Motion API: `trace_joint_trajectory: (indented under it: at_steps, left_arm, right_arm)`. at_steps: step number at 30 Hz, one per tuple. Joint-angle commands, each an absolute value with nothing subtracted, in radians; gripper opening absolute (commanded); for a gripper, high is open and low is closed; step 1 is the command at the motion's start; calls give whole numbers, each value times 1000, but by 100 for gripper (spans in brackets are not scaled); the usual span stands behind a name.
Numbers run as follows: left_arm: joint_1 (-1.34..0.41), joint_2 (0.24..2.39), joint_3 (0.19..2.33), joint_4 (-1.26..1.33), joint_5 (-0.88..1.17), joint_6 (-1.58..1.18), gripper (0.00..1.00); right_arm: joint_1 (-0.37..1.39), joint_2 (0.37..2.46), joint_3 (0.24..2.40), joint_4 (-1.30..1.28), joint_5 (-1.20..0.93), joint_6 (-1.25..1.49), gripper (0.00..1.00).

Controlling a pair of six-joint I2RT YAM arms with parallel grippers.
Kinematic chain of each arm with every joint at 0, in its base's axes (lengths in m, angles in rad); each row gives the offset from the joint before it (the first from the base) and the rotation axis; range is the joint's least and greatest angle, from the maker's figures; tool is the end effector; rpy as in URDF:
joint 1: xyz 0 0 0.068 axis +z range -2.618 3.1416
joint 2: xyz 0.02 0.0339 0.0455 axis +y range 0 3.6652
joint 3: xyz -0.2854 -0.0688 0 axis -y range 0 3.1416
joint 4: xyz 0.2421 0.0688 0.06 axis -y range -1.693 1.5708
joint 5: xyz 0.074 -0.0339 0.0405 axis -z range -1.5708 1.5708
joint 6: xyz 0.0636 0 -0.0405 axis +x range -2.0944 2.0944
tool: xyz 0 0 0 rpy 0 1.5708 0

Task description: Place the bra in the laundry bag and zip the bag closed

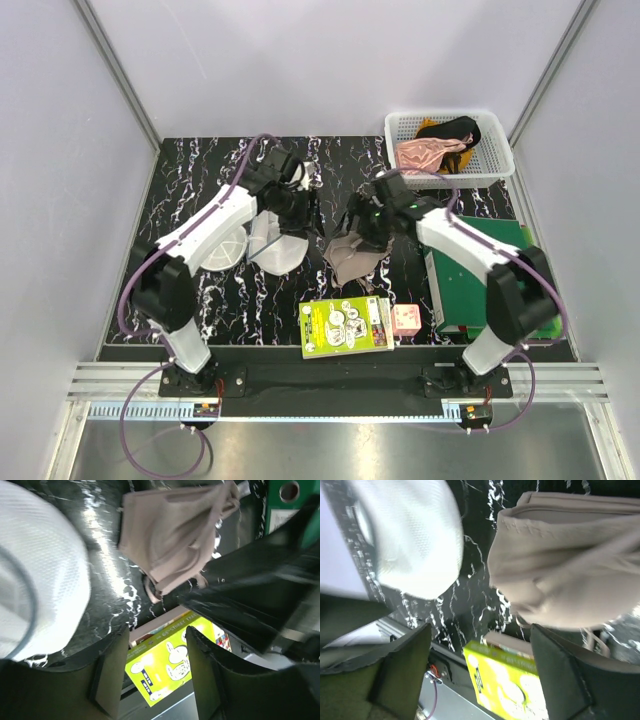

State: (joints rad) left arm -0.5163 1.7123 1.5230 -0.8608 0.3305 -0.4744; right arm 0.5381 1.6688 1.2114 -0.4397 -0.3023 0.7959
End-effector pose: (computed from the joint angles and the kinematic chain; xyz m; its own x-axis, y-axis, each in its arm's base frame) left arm 0.3169 -0.2036 0.2930 -0.9485 0.0416 -0.3139 0.1957 0.8565 -0.4777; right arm 0.3129 0.2088 0.2392 -0.9330 0.2375 -0.2702 0.0256 0.7931 0.6085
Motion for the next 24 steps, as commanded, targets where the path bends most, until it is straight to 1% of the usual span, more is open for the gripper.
trace_joint_trajectory:
  at_steps: [1, 3, 4, 6, 10, 12, 13, 16, 20, 24]
  left_arm:
    - [-572, 1784, 1572, -790, 417, -428, 54]
    - [-581, 1842, 1598, -767, 445, -423, 54]
    - [-587, 1861, 1608, -761, 443, -419, 56]
    - [-589, 1911, 1632, -753, 436, -416, 56]
    - [-588, 1997, 1684, -749, 413, -410, 56]
    - [-584, 2040, 1706, -750, 396, -405, 54]
    - [-581, 2075, 1710, -750, 388, -403, 51]
    - [-565, 2105, 1694, -750, 353, -405, 45]
    - [-537, 2132, 1657, -750, 330, -382, 44]
    - [-523, 2172, 1663, -750, 348, -368, 43]
  right_arm:
    - [435, 1488, 1113, -499, -334, 700, 96]
    - [387, 1427, 1054, -477, -345, 672, 100]
    - [365, 1401, 1002, -460, -365, 664, 100]
    - [315, 1388, 954, -379, -402, 654, 100]
    - [302, 1410, 901, -275, -459, 658, 100]
    - [302, 1443, 890, -218, -480, 675, 100]
    - [302, 1463, 885, -209, -495, 680, 100]
    - [298, 1483, 861, -169, -512, 684, 100]
    - [290, 1515, 830, -100, -549, 709, 100]
    - [290, 1563, 799, -9, -597, 776, 100]
